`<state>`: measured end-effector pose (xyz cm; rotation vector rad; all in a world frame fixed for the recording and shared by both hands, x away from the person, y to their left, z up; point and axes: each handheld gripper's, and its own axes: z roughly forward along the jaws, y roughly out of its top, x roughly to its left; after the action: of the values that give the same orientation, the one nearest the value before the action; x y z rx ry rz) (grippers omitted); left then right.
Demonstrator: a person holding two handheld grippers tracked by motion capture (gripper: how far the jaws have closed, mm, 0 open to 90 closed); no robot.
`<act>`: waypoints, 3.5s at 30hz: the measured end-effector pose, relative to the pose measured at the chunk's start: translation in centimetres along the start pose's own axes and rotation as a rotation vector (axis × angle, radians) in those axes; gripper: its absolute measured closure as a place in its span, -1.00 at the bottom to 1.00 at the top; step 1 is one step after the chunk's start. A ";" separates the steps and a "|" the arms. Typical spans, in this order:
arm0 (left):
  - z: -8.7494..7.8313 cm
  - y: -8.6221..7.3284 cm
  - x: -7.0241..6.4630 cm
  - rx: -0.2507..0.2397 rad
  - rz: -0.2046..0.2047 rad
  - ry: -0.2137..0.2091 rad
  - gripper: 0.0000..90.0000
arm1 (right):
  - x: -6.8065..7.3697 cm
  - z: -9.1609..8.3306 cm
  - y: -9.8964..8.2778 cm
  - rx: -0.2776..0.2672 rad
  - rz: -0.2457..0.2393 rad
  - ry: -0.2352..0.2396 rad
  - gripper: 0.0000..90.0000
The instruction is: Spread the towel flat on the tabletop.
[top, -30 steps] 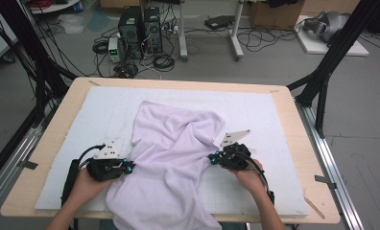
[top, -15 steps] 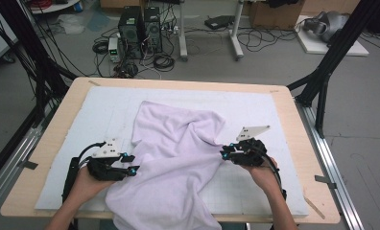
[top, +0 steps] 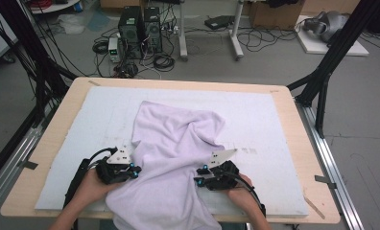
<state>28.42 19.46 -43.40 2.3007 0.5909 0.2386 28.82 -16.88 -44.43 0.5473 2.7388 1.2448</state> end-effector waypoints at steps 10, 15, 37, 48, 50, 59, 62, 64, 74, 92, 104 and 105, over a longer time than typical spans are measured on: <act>-2.1 1.0 -1.0 -0.153 -0.033 -0.042 0.93 | -0.6 -4.1 0.1 -0.026 0.015 0.040 0.92; -2.6 2.7 -2.6 -0.194 0.003 -0.068 0.93 | -0.4 -8.2 0.9 -0.040 -0.008 0.015 0.92; 0.2 1.2 -0.8 -0.023 0.009 -0.001 0.70 | -2.5 1.6 3.9 0.039 0.044 0.023 0.63; -0.6 1.1 -0.8 -0.058 0.021 0.033 0.97 | 0.5 -3.7 1.0 -0.068 0.015 -0.038 0.59; -0.9 0.9 -0.5 -0.060 0.011 0.036 0.98 | 1.1 -4.2 0.1 -0.070 0.016 -0.042 0.60; -0.7 0.1 -0.1 -0.059 -0.042 0.021 0.53 | 3.1 -2.7 -1.2 -0.023 -0.020 0.012 0.61; -0.2 -0.5 0.1 -0.044 -0.060 0.007 0.49 | 3.1 -1.2 -1.3 0.005 -0.028 0.026 0.62; 0.0 -0.7 0.1 -0.041 -0.056 -0.018 0.68 | 3.0 -0.8 -1.4 0.004 -0.026 0.026 0.76; -0.8 -0.8 -0.1 -0.073 -0.053 -0.007 0.88 | 3.2 -3.4 -2.4 0.001 -0.010 0.058 0.98; -2.1 -2.1 0.7 -0.094 -0.081 -0.017 0.63 | 2.3 -5.8 -3.1 -0.010 -0.005 -0.012 0.63; -1.1 -2.0 -0.7 -0.079 -0.032 0.000 0.93 | 1.9 -3.3 -3.2 0.014 0.007 0.005 0.95; -1.6 -2.2 -0.7 -0.095 -0.040 0.012 0.93 | 1.9 -3.6 -3.3 0.017 0.004 0.007 0.95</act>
<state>26.57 21.48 -43.82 2.1956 0.6175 0.2562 25.30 -20.72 -44.34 0.5511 2.7585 1.2275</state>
